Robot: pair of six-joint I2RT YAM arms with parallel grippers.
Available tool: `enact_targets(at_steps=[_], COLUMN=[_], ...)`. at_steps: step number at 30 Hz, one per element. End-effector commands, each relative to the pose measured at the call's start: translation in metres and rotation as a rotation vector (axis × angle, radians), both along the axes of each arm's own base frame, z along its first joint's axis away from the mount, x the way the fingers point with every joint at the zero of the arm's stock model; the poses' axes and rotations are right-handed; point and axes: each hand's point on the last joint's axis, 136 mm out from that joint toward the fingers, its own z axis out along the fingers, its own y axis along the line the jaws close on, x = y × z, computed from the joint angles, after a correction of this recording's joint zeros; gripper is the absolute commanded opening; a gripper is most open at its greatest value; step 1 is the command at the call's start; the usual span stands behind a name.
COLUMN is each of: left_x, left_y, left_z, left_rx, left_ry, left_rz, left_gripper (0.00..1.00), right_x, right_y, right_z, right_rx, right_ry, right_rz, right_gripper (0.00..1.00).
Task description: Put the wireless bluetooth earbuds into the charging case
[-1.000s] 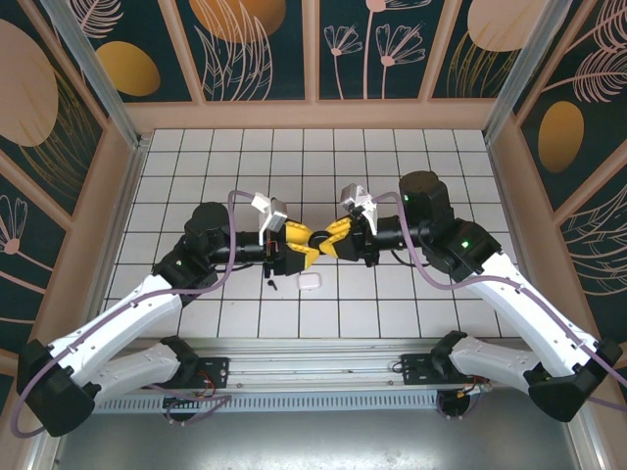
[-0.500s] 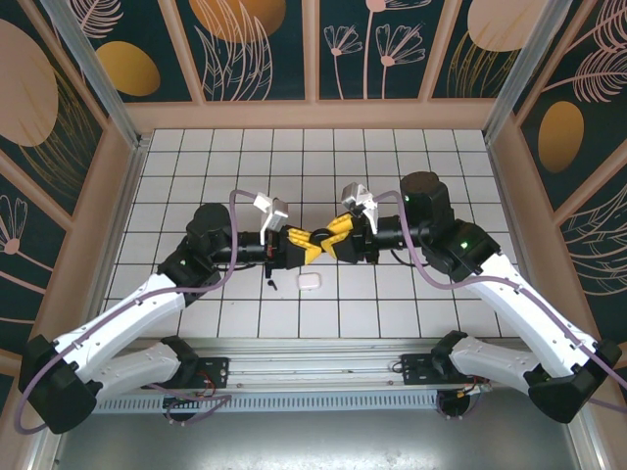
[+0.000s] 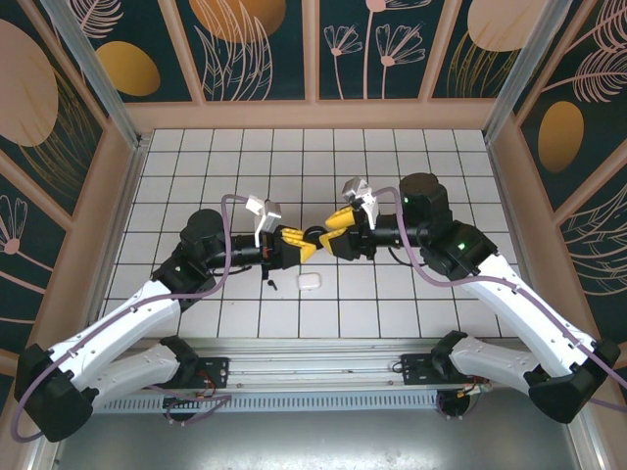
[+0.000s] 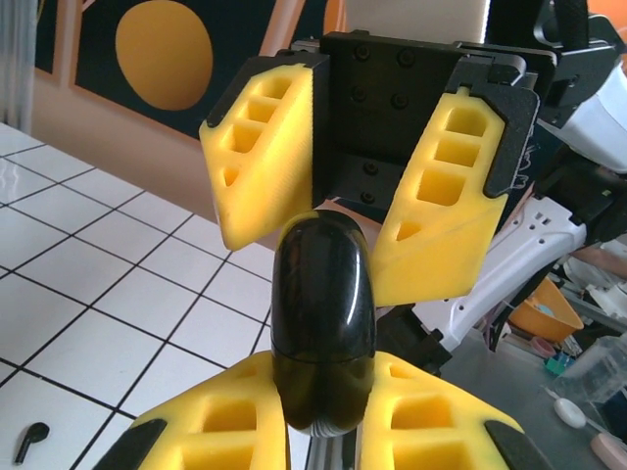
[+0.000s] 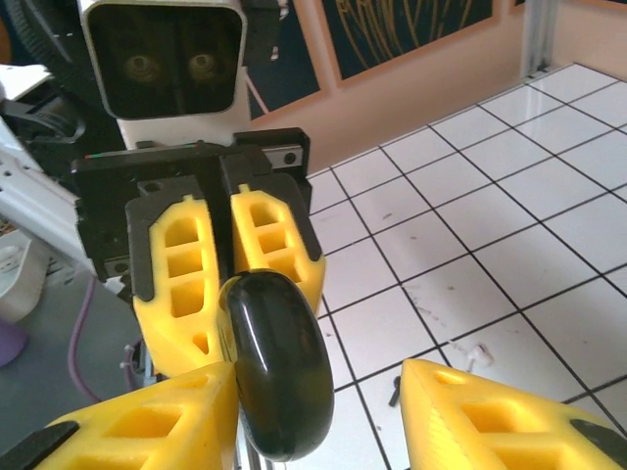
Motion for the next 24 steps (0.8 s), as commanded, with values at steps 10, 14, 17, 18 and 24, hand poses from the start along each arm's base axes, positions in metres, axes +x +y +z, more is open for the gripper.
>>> enact_targets(at_steps=[10,14,17,18,24], left_x=[-0.009,-0.009,-0.009,-0.009,-0.008], left_y=[0.005,0.006,0.006,0.007,0.009], left_z=[0.005,0.001,-0.001,-0.002,-0.006], left_rx=[0.016,0.026,0.03,0.032,0.047], left_ry=[-0.056,-0.048,-0.047,-0.048,-0.052], left_rz=[-0.012,-0.013,-0.01,-0.007,0.011], left_gripper=[0.0,0.0,0.0,0.0,0.0], right_x=[0.042,0.044,0.046,0.047,0.052], right_y=[-0.004,0.0,0.001,0.002,0.003], right_z=[-0.006,-0.006,-0.009,-0.011,-0.014], right_rx=[0.008,0.016,0.012,0.008,-0.002], right_ry=[0.08,0.102,0.115,0.119,0.14], right_rz=[-0.204,-0.202,-0.204,-0.204,-0.222], right_gripper=[0.46,0.46,0.46,0.46,0.46])
